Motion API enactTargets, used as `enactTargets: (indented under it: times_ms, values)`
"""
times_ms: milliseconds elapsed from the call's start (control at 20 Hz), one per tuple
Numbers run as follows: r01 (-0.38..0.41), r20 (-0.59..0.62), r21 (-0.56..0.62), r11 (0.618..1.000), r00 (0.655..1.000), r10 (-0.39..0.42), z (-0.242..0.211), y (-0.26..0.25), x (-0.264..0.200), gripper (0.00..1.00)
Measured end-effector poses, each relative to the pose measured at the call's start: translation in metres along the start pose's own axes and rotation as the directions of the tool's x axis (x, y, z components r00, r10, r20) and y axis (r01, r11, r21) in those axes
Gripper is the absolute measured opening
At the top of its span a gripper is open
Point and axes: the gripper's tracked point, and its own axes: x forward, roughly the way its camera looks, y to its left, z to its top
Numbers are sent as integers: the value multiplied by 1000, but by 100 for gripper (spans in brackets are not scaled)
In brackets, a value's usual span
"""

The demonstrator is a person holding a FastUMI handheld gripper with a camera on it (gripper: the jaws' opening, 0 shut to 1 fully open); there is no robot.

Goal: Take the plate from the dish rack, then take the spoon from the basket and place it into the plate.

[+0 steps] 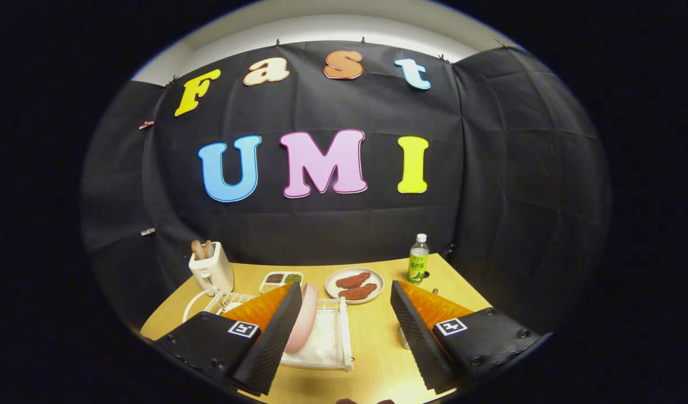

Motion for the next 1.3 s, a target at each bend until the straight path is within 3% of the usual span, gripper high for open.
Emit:
enactTargets:
  times_ms: [250,500,600,850,1000,1050,1300]
  values:
    - [-17,-112,-36,999,994,13,-23,30,51,98]
    - [32,-261,-67,997,964,-48,-72,40,102,96]
    - [54,-314,-74,996,947,-75,-92,39,118,82]
    - [125,-431,0,992,896,-113,-134,36,139,72]
    - [166,-519,57,984,847,-113,-153,41,137,37]
    - [190,-511,61,980,849,-133,-151,38,143,30]
    - [180,-461,-66,982,867,-190,-142,58,141,25]
